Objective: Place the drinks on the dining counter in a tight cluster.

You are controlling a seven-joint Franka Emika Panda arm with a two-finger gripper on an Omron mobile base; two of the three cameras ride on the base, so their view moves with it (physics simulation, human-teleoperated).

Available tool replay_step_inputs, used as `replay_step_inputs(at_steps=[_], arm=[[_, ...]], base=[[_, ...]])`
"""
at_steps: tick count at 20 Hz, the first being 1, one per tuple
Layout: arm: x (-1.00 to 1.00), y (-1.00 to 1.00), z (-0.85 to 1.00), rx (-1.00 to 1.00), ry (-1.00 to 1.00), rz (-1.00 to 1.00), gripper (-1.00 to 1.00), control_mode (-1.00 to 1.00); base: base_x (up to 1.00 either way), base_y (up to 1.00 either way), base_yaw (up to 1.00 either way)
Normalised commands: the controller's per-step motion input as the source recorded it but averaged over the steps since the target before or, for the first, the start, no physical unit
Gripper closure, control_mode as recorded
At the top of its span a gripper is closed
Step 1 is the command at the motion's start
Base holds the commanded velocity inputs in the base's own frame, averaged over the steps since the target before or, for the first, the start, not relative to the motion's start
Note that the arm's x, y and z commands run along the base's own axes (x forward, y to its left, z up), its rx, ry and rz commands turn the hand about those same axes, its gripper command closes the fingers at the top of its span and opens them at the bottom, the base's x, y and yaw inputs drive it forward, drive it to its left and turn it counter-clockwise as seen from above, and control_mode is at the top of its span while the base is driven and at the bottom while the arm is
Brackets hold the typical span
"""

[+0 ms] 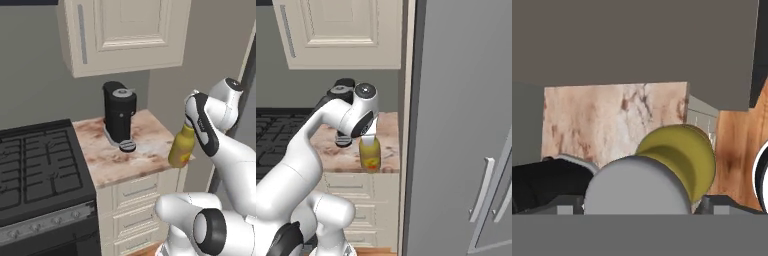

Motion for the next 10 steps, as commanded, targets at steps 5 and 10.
replay_step_inputs(at_steps=[5, 10], arm=[[0.00, 0.00, 0.00, 0.00, 0.00, 0.00, 1.00, 1.00], [0.00, 0.00, 0.00, 0.00, 0.00, 0.00, 1.00, 1.00]], base=[[-0.65, 0.20, 0.00], [-0.70, 0.20, -0.02]])
